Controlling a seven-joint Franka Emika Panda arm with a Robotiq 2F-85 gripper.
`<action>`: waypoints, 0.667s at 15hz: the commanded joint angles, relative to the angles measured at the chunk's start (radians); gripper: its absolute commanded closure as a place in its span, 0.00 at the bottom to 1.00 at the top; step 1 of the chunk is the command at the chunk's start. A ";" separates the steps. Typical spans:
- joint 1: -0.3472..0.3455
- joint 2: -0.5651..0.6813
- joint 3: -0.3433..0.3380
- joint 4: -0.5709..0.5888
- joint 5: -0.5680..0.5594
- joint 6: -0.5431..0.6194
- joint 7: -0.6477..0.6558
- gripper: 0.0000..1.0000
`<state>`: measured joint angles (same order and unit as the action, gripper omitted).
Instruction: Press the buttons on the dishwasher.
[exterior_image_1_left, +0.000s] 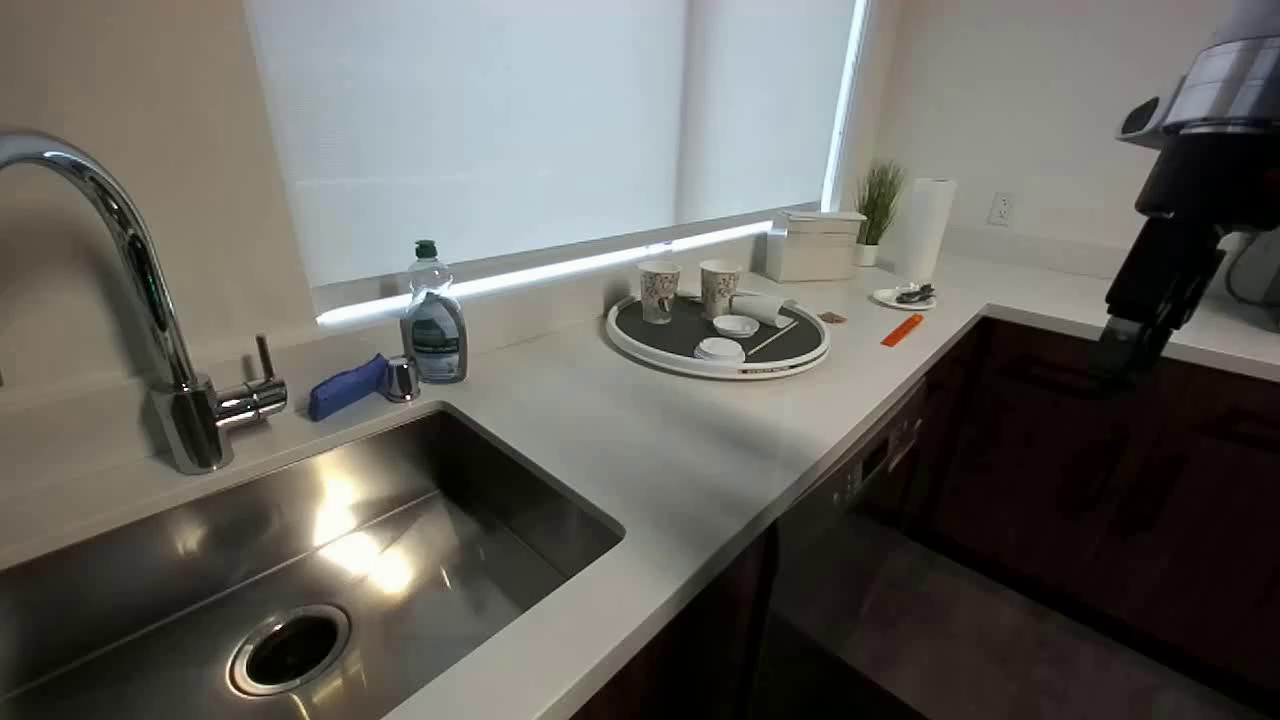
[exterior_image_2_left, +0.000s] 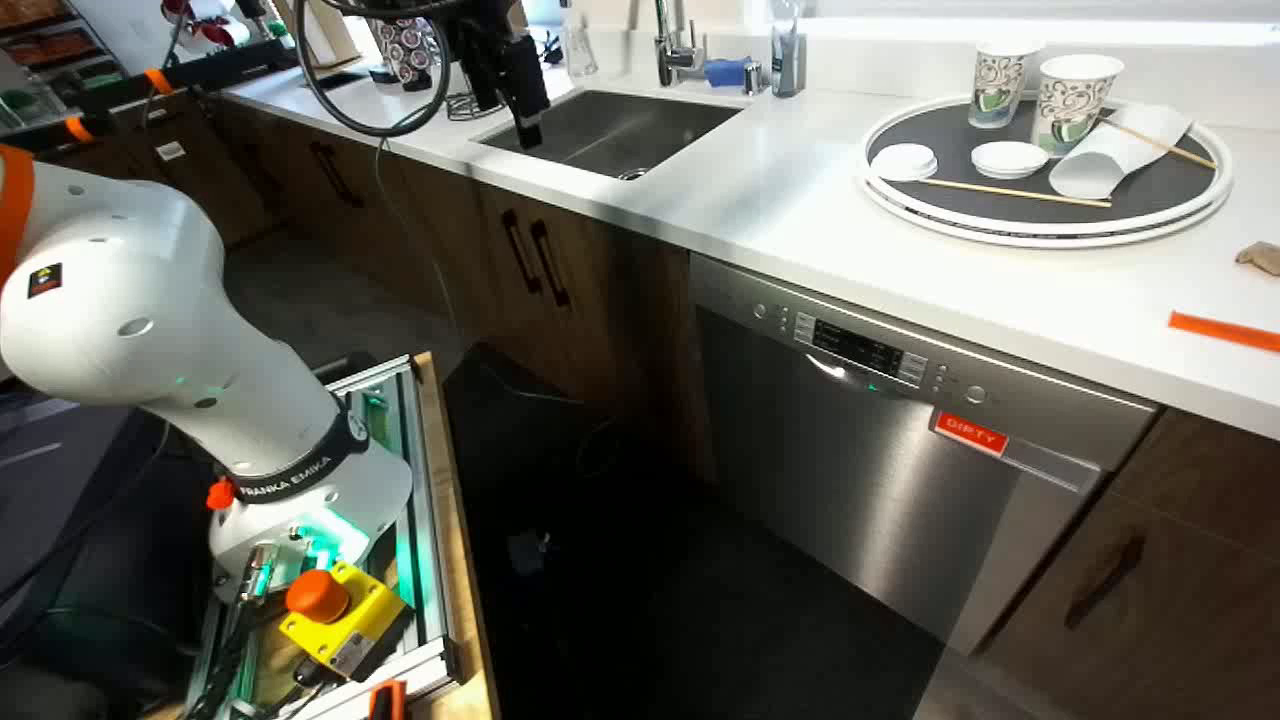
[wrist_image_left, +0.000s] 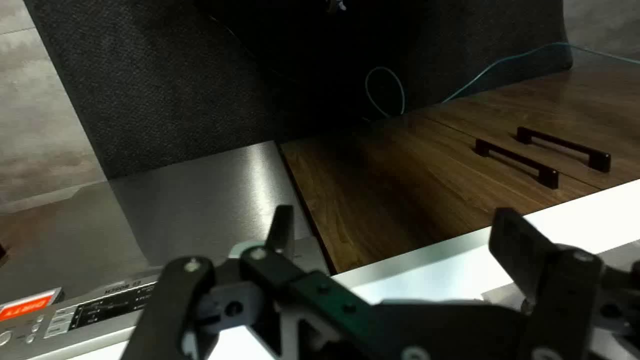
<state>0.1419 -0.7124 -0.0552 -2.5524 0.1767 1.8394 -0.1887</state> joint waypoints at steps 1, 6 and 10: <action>-0.014 0.001 0.011 0.002 0.007 -0.004 -0.007 0.00; -0.014 0.001 0.011 0.002 0.007 -0.004 -0.007 0.00; -0.060 0.030 -0.009 -0.038 -0.009 0.048 0.017 0.00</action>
<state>0.1334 -0.7103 -0.0544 -2.5535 0.1759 1.8427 -0.1822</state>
